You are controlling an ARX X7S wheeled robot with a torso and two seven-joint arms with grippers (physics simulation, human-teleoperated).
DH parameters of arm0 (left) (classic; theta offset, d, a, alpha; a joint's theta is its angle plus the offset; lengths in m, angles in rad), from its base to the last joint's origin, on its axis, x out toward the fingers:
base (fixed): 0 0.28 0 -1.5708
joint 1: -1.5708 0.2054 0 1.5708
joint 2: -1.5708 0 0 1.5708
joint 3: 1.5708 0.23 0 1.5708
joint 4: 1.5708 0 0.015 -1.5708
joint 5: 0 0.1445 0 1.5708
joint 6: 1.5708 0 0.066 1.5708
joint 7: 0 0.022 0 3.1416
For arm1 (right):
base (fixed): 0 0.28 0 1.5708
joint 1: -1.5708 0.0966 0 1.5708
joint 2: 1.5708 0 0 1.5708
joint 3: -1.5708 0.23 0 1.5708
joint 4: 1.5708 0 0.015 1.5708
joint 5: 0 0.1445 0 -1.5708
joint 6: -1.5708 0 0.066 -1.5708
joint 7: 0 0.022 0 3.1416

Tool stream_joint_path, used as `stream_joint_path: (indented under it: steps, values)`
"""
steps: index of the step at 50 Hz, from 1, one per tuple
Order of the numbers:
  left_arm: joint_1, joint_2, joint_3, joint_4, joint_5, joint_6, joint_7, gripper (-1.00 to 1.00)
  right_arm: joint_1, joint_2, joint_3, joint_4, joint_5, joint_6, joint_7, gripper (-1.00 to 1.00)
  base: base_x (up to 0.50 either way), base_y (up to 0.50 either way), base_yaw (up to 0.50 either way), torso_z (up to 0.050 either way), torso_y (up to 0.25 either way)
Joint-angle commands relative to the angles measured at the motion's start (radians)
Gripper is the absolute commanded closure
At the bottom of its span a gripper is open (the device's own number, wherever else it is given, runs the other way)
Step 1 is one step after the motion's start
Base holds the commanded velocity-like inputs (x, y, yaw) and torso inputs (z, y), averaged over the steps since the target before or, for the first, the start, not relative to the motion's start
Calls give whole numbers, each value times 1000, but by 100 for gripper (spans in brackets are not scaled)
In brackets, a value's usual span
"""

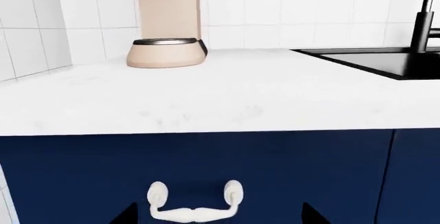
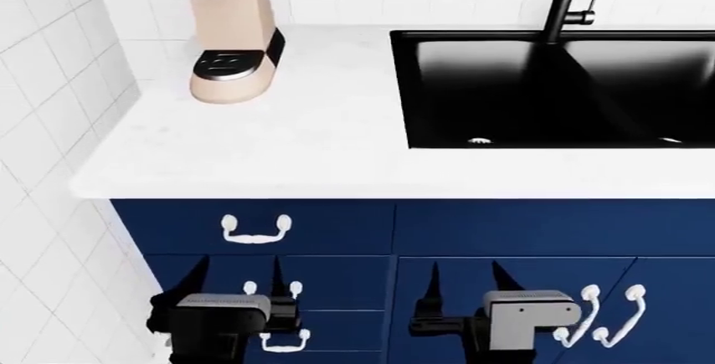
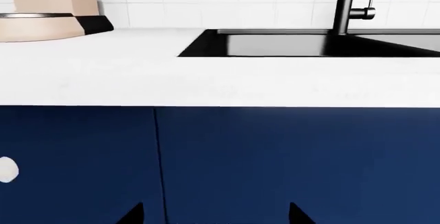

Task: Pick the mug from the cabinet, place it under the coffee machine dispenser, and press the start button.

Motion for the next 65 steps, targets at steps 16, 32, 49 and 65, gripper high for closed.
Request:
stream_joint_path:
  steps: [16,32,49,65]
  values:
    - [1,-27,37,-22,-24,-18,-44,-100,2,28,-52,23,17,-11,29,-100,20,500,0,0,0]
    - [0,-42,55,-22,-35,-23,-61,-100,4,42,-70,20,33,-4,44,-100,19,500,0,0,0]
    - [-48,-78,62,78,-93,-116,-44,-100,-51,65,-60,-208,33,14,105,-100,10,265,0,0,0]
    - [-1823,-31,-87,-963,-328,-545,-173,-100,1499,-48,1,-622,-1086,1284,-968,-100,0,0,0,0,0]
